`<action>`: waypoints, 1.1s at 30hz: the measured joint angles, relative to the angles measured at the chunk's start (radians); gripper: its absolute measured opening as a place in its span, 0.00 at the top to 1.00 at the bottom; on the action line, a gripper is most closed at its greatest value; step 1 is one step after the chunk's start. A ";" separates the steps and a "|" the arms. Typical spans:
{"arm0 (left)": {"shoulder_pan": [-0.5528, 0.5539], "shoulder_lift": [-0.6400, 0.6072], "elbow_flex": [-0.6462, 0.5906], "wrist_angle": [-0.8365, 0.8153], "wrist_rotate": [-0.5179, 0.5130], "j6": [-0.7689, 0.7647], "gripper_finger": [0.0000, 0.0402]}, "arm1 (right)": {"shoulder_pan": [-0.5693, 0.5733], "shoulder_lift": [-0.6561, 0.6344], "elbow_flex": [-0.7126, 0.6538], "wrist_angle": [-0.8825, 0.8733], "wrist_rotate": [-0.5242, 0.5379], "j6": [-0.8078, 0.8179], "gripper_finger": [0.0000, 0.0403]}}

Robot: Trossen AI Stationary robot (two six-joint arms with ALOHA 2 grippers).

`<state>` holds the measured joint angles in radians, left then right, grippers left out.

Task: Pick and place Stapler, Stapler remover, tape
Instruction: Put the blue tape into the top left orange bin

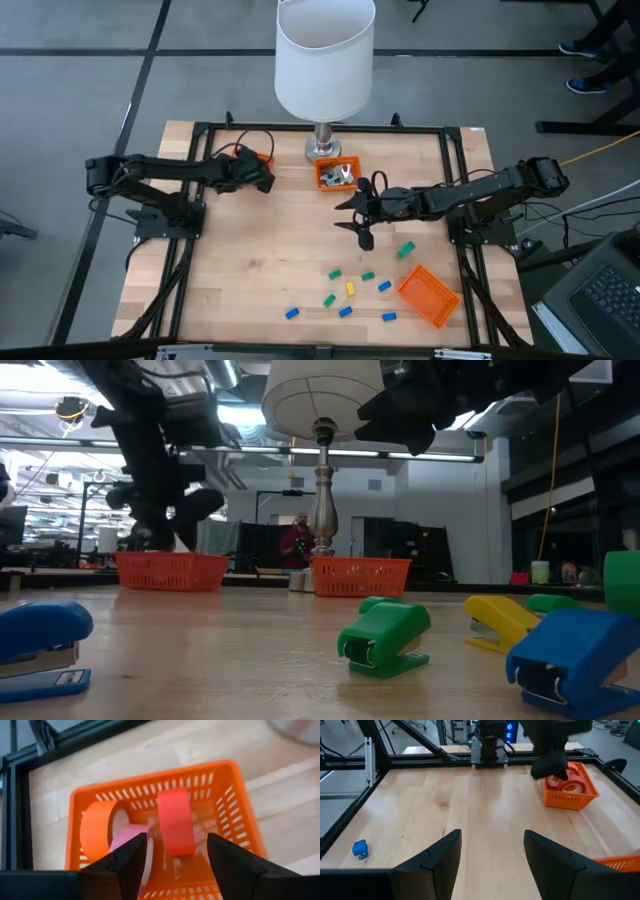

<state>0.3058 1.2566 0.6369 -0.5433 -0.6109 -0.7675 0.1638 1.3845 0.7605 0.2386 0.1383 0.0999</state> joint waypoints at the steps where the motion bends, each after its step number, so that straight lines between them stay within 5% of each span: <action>1: -0.003 -0.018 0.000 0.001 0.000 0.008 0.49 | 0.000 -0.005 0.000 -0.018 0.000 0.001 0.45; 16: -0.180 -0.231 0.000 0.360 0.042 0.317 0.49 | 0.016 -0.046 0.225 -0.996 -0.063 0.255 0.45; 23: -0.294 -0.231 0.000 0.527 0.102 0.483 0.50 | 0.016 -0.046 0.237 -1.293 0.006 0.041 0.45; 33: -0.373 -0.231 0.000 0.571 0.108 0.519 0.49 | 0.017 -0.045 0.229 -1.604 -0.007 -0.345 0.45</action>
<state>-0.0670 1.0252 0.6369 0.0277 -0.5026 -0.2481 0.1806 1.3392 0.9894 -1.3653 0.1315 -0.2452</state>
